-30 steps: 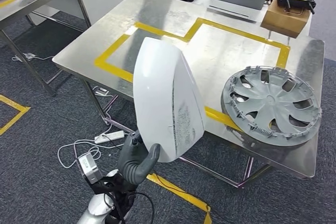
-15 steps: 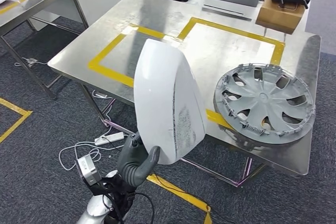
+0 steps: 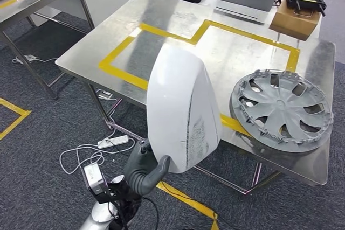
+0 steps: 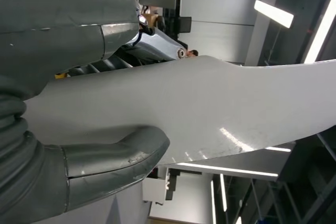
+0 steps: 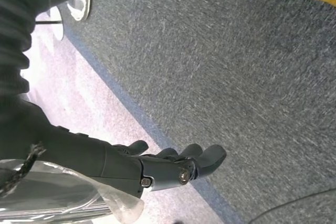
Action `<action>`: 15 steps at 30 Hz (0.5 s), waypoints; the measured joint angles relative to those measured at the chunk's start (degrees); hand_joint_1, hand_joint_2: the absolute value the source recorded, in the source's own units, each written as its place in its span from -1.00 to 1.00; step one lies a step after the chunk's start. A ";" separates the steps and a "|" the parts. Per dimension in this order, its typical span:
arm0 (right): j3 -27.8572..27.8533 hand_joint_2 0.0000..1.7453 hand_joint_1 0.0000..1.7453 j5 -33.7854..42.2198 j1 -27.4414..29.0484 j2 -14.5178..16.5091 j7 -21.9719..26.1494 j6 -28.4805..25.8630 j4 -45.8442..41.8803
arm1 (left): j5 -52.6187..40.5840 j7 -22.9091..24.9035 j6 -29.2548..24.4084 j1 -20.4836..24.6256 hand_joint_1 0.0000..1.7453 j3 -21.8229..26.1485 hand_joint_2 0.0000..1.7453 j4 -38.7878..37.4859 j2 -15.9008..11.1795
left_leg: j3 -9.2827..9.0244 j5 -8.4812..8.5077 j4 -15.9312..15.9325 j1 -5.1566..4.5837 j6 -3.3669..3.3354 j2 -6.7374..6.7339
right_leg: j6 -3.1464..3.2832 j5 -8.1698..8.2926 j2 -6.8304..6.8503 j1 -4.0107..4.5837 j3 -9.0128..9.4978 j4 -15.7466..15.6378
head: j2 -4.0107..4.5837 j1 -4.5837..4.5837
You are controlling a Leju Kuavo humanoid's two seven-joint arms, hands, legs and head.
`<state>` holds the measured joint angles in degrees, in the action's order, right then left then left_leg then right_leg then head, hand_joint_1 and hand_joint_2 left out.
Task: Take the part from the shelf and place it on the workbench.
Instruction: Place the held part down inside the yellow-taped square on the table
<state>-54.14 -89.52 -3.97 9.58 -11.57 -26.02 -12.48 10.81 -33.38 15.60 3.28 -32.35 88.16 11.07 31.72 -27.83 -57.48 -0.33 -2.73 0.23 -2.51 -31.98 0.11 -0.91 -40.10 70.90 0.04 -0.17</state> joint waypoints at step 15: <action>0.00 1.00 -1.00 0.49 -0.15 -0.01 0.14 0.01 0.00 | 0.03 0.02 -0.67 -0.01 1.00 0.18 1.00 -0.03 -0.04 | 7.26 -5.89 -15.37 0.45 3.16 0.01 | 2.67 3.85 0.00 -0.09 7.53 -13.47 | 0.00 0.27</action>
<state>-54.14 -89.03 -4.12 9.57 -11.43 -26.01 -12.48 10.84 -33.35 14.93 3.27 -32.17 88.13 11.03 38.98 -33.72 -72.85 0.12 0.44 0.24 0.16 -28.13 0.11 -0.99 -32.56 57.44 0.04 0.09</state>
